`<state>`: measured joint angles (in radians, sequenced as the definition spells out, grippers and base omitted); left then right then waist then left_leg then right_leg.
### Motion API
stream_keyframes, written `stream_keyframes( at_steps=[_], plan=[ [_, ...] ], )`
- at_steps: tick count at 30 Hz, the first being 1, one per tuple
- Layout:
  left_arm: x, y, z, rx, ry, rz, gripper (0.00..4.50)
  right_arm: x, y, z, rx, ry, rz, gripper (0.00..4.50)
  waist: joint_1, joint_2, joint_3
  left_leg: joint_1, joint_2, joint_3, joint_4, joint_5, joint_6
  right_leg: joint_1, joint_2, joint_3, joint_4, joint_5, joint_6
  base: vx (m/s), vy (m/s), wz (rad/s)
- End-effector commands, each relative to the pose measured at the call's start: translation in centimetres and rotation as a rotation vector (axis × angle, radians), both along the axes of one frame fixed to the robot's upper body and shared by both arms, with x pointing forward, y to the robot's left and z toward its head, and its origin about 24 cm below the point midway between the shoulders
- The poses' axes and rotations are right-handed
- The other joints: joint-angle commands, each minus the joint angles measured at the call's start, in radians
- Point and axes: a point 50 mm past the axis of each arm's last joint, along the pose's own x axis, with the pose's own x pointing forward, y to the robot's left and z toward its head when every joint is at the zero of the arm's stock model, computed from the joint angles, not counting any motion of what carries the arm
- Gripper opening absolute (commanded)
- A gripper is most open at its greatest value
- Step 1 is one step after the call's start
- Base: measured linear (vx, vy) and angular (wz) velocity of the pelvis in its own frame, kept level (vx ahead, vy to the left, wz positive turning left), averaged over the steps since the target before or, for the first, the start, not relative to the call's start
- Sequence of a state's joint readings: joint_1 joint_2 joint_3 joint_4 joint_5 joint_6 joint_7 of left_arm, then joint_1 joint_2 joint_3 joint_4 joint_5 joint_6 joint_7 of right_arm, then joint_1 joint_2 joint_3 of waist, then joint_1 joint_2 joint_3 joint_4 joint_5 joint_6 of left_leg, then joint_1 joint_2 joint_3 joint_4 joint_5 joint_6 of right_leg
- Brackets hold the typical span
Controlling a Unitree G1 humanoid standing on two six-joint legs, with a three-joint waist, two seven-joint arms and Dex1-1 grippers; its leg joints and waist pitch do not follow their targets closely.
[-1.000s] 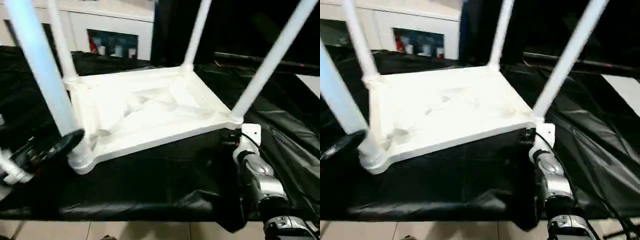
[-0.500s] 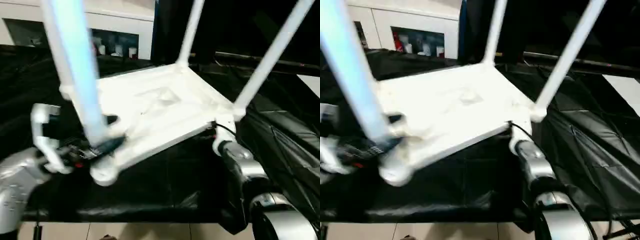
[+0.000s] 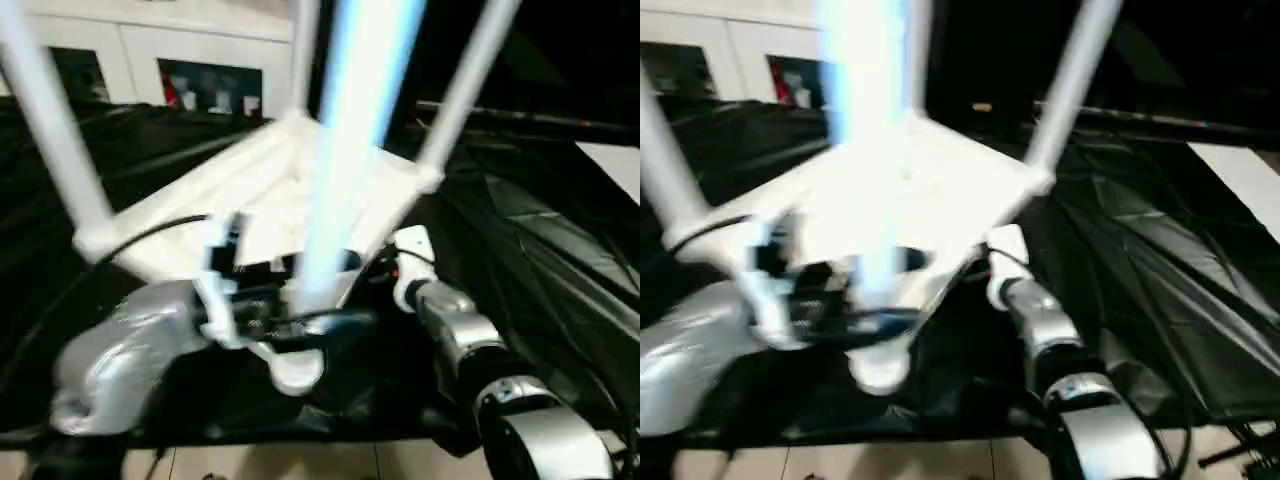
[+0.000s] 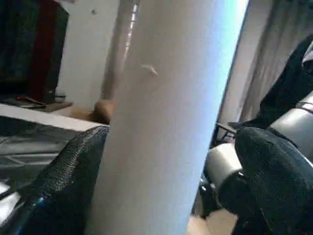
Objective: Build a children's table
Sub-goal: Rotate table base
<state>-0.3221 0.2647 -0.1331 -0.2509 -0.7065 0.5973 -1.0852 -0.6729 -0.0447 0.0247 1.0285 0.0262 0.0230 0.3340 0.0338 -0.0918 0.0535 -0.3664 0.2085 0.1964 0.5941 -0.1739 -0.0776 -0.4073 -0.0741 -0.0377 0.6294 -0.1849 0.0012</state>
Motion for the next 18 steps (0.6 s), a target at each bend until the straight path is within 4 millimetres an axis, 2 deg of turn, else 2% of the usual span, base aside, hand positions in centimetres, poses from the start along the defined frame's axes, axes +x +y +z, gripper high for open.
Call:
stream_keyframes(
  at_steps=[1,4,8,9,13,18],
  plan=[
    [0.6,-1.6,-0.9,0.064,-0.011,0.003,4.48,0.0,2.3,0.8,0.030,-0.036,0.116,0.00,0.010,0.023,-0.062,0.009,0.018,-0.012,-0.073,-0.276,-0.053,0.041,-0.047,0.035,-0.075,-0.227,-0.153,0.000,0.000,0.00],
    [1.4,-2.4,-1.4,0.106,-0.041,0.044,4.48,-0.2,2.5,0.8,0.043,-0.032,0.144,0.00,0.010,0.027,-0.062,0.010,0.017,-0.012,-0.073,-0.271,-0.046,0.040,-0.046,0.035,-0.075,-0.214,-0.160,0.000,0.000,0.00],
    [2.1,-3.2,-2.0,0.147,-0.062,0.082,4.48,-0.4,2.5,0.8,0.062,-0.029,0.179,0.00,0.011,0.026,-0.064,0.012,0.020,-0.013,-0.073,-0.263,-0.041,0.043,-0.048,0.034,-0.072,-0.184,-0.179,0.000,0.000,0.00],
    [2.3,-3.4,-2.1,0.154,-0.072,0.092,4.48,-0.5,2.5,0.7,0.064,-0.027,0.185,0.00,0.011,0.031,-0.065,0.012,0.019,-0.012,-0.072,-0.257,-0.039,0.044,-0.047,0.034,-0.072,-0.164,-0.187,0.000,0.000,0.00],
    [3.3,-4.1,-2.8,0.188,-0.099,0.166,4.48,-0.9,2.9,0.6,0.078,-0.021,0.253,0.00,0.013,0.030,-0.064,0.011,0.020,-0.013,-0.073,-0.262,-0.032,0.047,-0.049,0.033,-0.073,-0.152,-0.200,0.000,0.000,0.00],
    [4.5,-3.7,-3.5,0.256,-0.122,0.257,4.48,-0.7,2.7,0.7,0.058,-0.040,0.237,0.00,0.012,0.028,-0.061,0.013,0.021,-0.015,-0.074,-0.295,-0.031,0.043,-0.053,0.034,-0.082,-0.236,-0.192,0.000,0.000,0.00]
  ],
)
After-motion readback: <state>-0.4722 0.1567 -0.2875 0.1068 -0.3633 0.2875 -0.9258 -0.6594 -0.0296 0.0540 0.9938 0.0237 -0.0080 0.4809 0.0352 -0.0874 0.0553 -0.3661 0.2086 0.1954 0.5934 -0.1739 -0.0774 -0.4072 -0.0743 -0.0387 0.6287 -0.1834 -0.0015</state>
